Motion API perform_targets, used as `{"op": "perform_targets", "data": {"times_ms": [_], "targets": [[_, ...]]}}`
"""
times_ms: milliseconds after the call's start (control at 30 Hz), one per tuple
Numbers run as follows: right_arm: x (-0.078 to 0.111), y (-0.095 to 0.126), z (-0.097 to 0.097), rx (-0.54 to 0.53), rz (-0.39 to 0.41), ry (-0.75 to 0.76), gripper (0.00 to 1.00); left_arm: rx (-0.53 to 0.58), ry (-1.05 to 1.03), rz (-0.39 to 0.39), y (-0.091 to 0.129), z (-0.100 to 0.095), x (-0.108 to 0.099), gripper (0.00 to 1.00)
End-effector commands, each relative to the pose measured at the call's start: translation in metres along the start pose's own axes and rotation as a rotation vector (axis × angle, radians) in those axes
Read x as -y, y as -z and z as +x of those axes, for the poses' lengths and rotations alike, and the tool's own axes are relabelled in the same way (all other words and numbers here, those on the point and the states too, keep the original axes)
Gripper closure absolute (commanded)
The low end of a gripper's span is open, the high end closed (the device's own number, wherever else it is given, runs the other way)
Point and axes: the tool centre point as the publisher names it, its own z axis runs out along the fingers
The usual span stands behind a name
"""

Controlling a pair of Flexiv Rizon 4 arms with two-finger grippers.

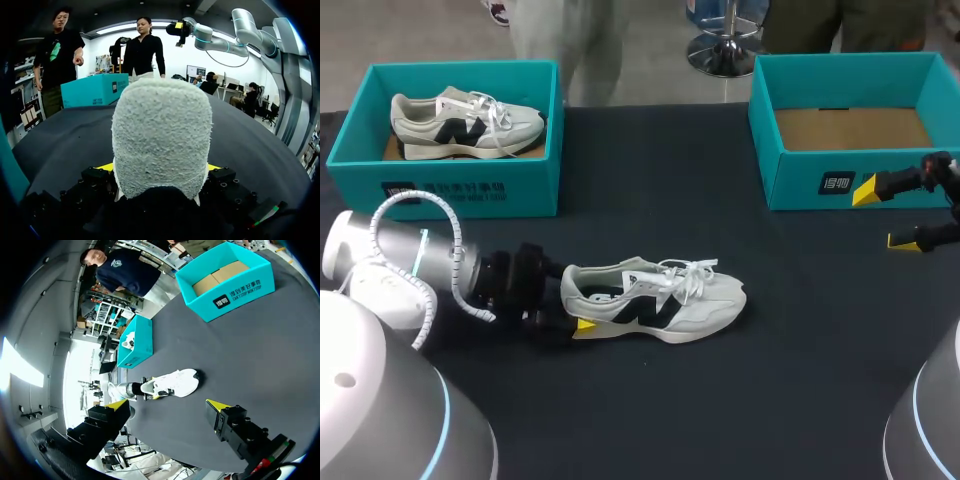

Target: Take the shoe out of the shoebox, open the shoe tongue, remove and reinsert the insole, then place the shoe into the shoebox

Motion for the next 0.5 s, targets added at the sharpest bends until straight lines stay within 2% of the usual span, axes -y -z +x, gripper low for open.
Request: {"op": "perform_targets", "data": {"times_ms": [33, 167, 367, 500], "targets": [[0.002, 0.000, 0.000, 0.002, -0.003, -0.001, 0.00, 0.000, 0.000, -0.003, -0.001, 0.000, 0.000, 1.00], [0.002, -0.001, 0.003, 0.030, 0.000, 0.014, 0.00, 0.000, 0.000, -0.003, -0.001, 0.000, 0.000, 1.00], [0.005, -0.016, 0.018, 0.131, -0.013, 0.071, 0.00, 0.000, 0.000, -0.003, -0.001, 0.000, 0.000, 1.00], [0.005, -0.026, 0.023, 0.142, -0.021, 0.077, 0.00, 0.000, 0.000, -0.003, -0.001, 0.000, 0.000, 1.00]]}}
